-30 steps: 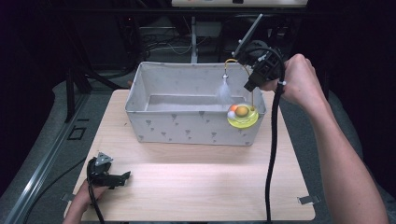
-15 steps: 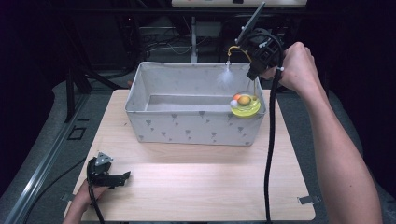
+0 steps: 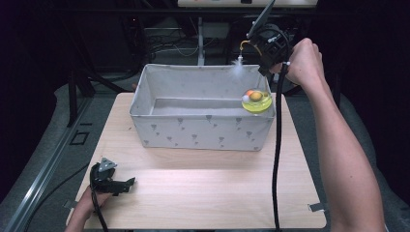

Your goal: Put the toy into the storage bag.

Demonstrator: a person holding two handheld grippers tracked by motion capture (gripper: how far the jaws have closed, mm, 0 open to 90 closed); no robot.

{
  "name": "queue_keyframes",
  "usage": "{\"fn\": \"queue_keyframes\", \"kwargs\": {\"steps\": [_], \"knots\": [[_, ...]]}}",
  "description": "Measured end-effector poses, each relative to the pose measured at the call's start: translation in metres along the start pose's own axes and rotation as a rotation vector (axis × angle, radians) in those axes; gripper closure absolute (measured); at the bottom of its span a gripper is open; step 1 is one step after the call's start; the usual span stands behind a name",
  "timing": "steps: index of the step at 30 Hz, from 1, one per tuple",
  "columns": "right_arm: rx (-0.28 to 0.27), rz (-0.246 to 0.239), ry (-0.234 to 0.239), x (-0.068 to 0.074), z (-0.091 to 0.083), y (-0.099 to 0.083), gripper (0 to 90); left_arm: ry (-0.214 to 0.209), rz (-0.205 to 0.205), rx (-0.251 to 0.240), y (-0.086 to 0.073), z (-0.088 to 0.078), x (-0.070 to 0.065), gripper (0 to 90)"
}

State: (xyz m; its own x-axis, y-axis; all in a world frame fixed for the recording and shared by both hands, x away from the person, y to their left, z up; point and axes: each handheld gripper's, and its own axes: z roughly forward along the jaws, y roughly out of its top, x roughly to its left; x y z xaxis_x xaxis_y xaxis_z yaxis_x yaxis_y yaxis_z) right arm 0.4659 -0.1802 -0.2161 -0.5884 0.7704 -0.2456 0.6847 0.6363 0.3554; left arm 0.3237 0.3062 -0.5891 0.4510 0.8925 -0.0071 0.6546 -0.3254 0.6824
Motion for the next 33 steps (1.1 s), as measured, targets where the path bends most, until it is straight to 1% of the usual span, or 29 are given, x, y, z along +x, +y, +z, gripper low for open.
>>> {"fn": "queue_keyframes", "kwargs": {"steps": [5, 7, 10, 11, 12, 15, 19, 20, 21, 23, 24, 29, 33], "knots": [[0.002, 0.029, -0.002, -0.01, 0.01, 0.002, 87.8, 0.001, 0.0, -0.001, 0.0, 0.0, 0.0, 0.0], [-0.002, 0.036, -0.004, -0.011, 0.012, 0.003, 87.8, 0.003, -0.001, -0.003, 0.0, 0.0, 0.0, 0.0], [-0.003, 0.045, -0.006, -0.013, 0.019, 0.003, 87.7, 0.0, -0.001, 0.0, 0.0, 0.0, 0.0, 0.0], [-0.003, 0.048, -0.006, -0.014, 0.024, 0.003, 87.7, 0.0, 0.0, -0.001, 0.0, 0.0, 0.0, 0.0], [-0.003, 0.048, -0.006, -0.014, 0.024, 0.003, 87.7, 0.0, 0.0, -0.001, 0.0, 0.0, 0.0, 0.0], [-0.004, 0.056, -0.002, -0.016, 0.031, 0.004, 87.7, 0.001, 0.0, -0.001, 0.0, 0.0, 0.0, 0.0], [0.004, 0.059, 0.009, -0.016, 0.041, 0.006, 87.7, 0.003, -0.001, -0.003, 0.0, 0.0, 0.0, 0.0], [-0.001, 0.059, 0.009, -0.015, 0.044, 0.006, 87.7, 0.002, -0.001, -0.001, 0.0, 0.0, 0.0, 0.0], [0.007, 0.059, 0.014, -0.015, 0.045, 0.007, 87.7, 0.003, -0.001, -0.003, 0.0, 0.0, 0.0, 0.0], [0.009, 0.052, 0.022, -0.014, 0.051, 0.009, 87.7, 0.002, 0.0, -0.003, 0.0, 0.0, 0.0, 0.0], [0.009, 0.052, 0.022, -0.014, 0.051, 0.009, 87.7, 0.002, 0.0, -0.003, 0.0, 0.0, 0.0, 0.0], [0.007, 0.049, 0.035, -0.01, 0.059, 0.012, 87.7, 0.002, -0.001, -0.003, 0.0, 0.0, 0.0, 0.0], [0.013, 0.036, 0.049, -0.005, 0.07, 0.013, 87.6, 0.003, -0.001, -0.002, 0.0, 0.0, 0.0, 0.0]]}}
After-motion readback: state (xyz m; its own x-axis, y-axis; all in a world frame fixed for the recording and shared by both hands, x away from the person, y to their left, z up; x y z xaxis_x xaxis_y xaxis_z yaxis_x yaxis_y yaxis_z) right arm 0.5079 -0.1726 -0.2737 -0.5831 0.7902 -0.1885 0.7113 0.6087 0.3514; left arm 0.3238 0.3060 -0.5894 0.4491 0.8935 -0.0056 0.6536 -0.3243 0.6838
